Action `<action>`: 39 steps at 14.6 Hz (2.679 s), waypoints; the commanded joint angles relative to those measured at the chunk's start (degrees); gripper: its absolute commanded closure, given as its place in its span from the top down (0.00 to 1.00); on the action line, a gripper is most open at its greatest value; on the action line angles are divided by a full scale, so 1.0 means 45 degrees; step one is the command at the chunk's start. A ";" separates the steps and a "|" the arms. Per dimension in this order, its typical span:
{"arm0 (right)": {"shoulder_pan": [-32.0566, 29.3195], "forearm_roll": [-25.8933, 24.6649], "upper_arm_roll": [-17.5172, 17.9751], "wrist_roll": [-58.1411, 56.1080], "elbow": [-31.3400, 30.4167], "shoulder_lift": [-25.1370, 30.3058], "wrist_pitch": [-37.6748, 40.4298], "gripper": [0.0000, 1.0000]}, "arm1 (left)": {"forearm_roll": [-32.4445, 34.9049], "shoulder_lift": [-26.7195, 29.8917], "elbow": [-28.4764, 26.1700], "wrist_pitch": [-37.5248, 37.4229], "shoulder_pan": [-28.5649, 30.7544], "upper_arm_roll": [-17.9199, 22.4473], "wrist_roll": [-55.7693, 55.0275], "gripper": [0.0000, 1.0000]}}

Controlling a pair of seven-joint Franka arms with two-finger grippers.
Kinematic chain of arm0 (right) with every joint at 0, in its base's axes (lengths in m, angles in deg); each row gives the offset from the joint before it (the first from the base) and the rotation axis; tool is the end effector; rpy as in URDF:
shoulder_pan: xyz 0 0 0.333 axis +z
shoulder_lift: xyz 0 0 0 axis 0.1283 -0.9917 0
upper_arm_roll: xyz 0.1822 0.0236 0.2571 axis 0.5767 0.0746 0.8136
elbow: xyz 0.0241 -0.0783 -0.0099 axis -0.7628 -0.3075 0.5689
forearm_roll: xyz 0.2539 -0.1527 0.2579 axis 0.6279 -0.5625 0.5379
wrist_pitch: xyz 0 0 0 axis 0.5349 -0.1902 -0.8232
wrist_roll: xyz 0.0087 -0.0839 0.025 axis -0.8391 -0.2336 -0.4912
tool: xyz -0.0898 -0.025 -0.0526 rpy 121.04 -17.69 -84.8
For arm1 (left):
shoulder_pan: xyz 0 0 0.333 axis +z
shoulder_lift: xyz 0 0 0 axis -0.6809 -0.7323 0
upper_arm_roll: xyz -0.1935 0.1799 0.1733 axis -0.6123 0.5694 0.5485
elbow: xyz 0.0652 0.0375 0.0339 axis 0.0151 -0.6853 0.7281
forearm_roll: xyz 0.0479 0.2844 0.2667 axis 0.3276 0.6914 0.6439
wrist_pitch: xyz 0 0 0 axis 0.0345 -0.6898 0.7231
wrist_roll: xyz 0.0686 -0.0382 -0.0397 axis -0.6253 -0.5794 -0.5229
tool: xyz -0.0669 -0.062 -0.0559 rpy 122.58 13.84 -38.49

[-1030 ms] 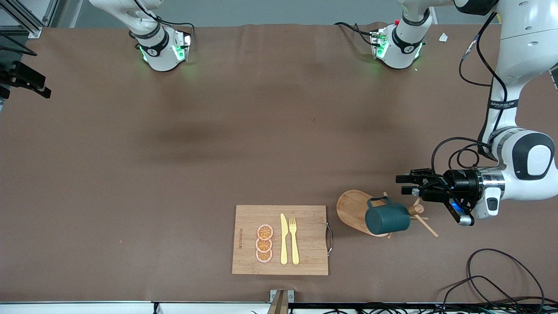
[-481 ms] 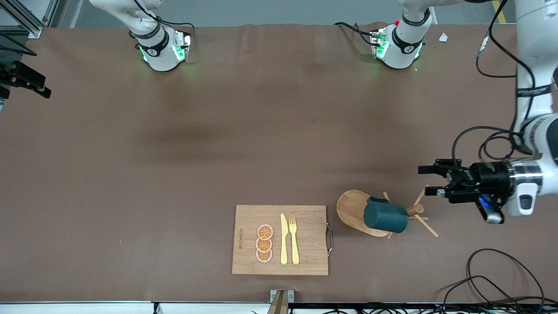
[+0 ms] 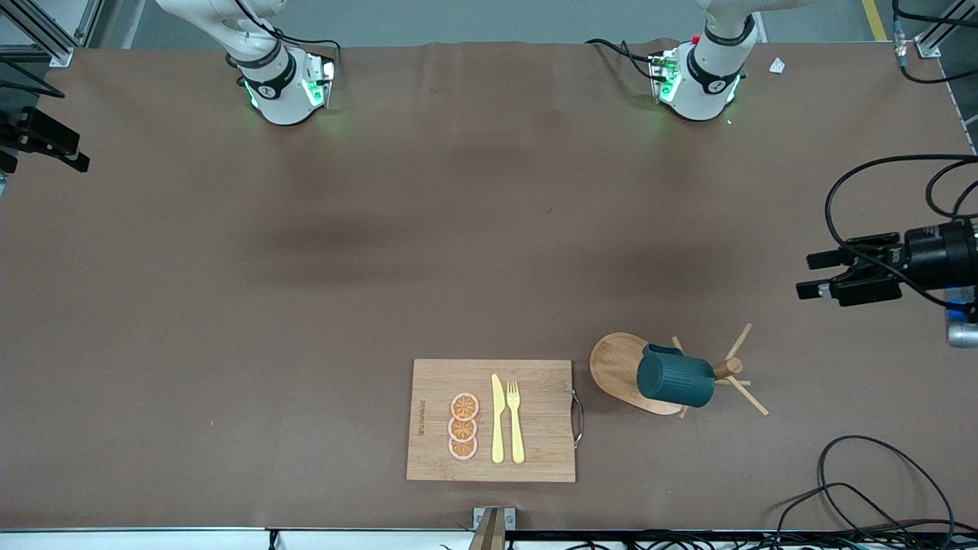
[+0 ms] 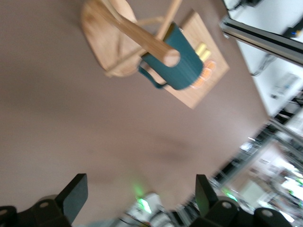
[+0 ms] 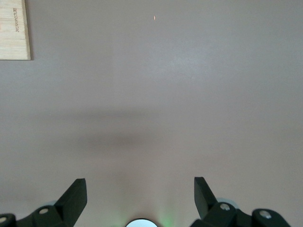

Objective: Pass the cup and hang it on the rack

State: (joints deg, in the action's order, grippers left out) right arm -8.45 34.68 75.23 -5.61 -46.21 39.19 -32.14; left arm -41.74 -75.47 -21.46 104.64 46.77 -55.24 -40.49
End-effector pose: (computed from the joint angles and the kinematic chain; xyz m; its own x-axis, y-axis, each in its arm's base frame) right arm 0.5161 -0.0371 0.6695 0.9991 0.0054 -0.0429 0.0054 -1.0000 0.0015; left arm 0.6426 0.0189 0.5431 0.8032 0.4100 -0.4321 0.5904 -0.6444 0.4860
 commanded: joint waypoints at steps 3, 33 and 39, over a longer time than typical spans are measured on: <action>-0.0015 -0.0016 0.0021 -0.0145 -0.0093 0.0150 0.0078 1.00 | 0.4513 0.1289 0.0029 -0.0072 -0.0114 -0.0885 0.2111 1.00; -0.0054 -0.0035 0.0001 -0.0145 -0.0093 0.0169 0.0215 1.00 | 0.9111 0.4748 -0.1787 -0.0016 -0.1832 -0.1142 0.4459 1.00; -0.0034 -0.0035 0.0021 -0.0145 -0.0093 0.0169 0.0215 1.00 | 0.9033 0.4593 -0.1554 0.0026 -0.1696 -0.1122 0.4615 1.00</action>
State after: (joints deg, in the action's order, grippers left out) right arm -8.45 34.68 75.20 -5.75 -46.21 39.19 -31.37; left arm -1.86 -55.79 -27.75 103.90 39.38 -60.60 -20.83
